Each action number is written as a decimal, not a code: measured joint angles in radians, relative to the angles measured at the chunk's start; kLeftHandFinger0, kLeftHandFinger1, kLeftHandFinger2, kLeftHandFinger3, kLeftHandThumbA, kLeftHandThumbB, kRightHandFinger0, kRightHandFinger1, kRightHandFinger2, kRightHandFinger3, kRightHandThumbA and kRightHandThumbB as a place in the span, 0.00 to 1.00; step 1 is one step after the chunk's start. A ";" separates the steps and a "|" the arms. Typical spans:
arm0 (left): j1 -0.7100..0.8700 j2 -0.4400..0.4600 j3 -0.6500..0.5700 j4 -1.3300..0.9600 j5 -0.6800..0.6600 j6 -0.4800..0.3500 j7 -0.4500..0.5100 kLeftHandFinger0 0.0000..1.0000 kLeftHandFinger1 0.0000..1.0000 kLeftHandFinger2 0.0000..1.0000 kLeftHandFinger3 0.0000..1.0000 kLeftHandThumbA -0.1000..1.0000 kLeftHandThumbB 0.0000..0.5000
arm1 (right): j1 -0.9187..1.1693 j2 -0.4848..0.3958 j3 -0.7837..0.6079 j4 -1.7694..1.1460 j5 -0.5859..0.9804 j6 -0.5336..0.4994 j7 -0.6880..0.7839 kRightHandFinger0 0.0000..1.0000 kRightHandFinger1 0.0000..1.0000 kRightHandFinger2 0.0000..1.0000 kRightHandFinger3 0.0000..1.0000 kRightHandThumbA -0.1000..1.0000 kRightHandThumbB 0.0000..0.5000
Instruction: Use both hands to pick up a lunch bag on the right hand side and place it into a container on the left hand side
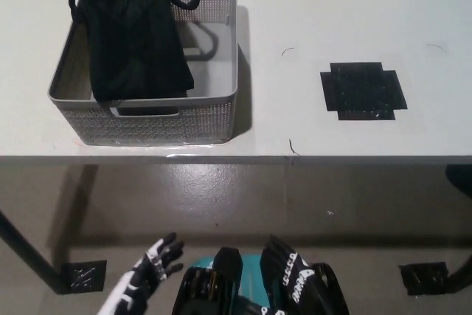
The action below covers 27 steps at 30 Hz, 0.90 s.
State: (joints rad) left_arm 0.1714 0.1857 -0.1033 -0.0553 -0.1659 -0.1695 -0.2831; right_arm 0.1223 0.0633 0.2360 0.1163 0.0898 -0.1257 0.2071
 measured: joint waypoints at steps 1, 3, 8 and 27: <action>0.000 -0.007 -0.003 0.015 0.003 -0.003 0.000 1.00 1.00 1.00 1.00 0.99 0.47 | 0.001 0.006 -0.006 0.018 -0.002 -0.017 -0.007 1.00 1.00 1.00 1.00 1.00 0.28; -0.001 -0.020 -0.004 0.033 0.007 -0.008 0.001 1.00 1.00 1.00 1.00 1.00 0.47 | 0.002 0.016 -0.015 0.040 -0.005 -0.038 -0.016 1.00 1.00 1.00 1.00 1.00 0.28; -0.016 -0.059 -0.005 0.083 0.029 -0.027 0.008 1.00 1.00 1.00 1.00 0.99 0.46 | -0.009 0.037 -0.045 0.098 -0.017 -0.116 -0.045 1.00 1.00 1.00 1.00 1.00 0.32; -0.084 -0.050 0.025 0.230 0.102 -0.118 0.021 1.00 1.00 1.00 1.00 0.98 0.45 | -0.055 0.047 -0.072 0.144 -0.040 -0.252 -0.090 1.00 1.00 1.00 1.00 1.00 0.24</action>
State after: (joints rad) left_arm 0.0877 0.1353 -0.0779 0.1747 -0.0637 -0.2877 -0.2617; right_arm 0.0674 0.1102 0.1636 0.2600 0.0496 -0.3773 0.1171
